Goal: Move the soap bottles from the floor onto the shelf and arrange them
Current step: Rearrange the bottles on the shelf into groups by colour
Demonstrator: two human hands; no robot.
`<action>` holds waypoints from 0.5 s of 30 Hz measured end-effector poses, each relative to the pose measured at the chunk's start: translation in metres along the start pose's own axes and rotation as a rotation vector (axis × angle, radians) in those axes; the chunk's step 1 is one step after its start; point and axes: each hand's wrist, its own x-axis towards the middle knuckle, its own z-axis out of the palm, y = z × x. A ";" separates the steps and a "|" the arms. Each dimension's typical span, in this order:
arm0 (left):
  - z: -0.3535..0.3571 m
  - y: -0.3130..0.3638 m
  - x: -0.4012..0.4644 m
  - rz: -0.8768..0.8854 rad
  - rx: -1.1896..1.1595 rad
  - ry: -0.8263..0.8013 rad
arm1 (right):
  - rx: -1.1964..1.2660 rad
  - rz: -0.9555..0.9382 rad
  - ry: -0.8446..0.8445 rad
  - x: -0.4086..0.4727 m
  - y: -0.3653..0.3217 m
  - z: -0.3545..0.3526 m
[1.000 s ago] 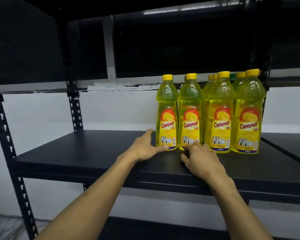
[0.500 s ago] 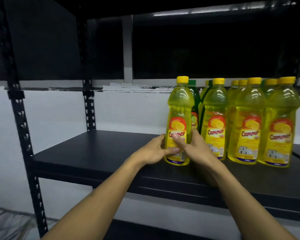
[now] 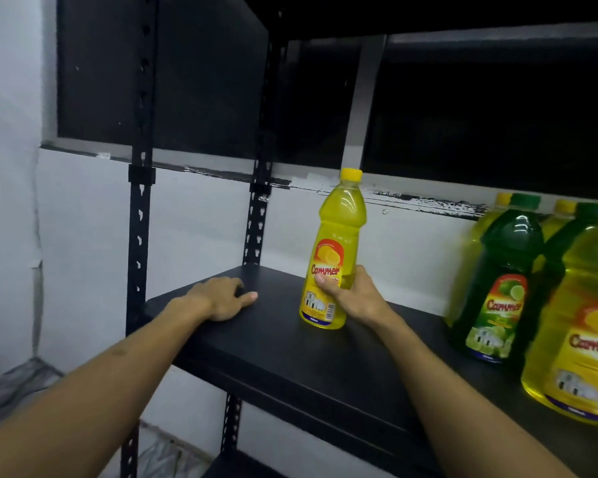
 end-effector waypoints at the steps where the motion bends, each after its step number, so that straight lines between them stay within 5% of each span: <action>1: 0.000 -0.007 0.004 -0.017 0.005 0.020 | 0.004 -0.010 -0.003 0.015 0.004 0.009; 15: 0.017 -0.022 0.030 0.031 0.015 0.088 | 0.078 -0.015 0.044 0.142 0.002 0.110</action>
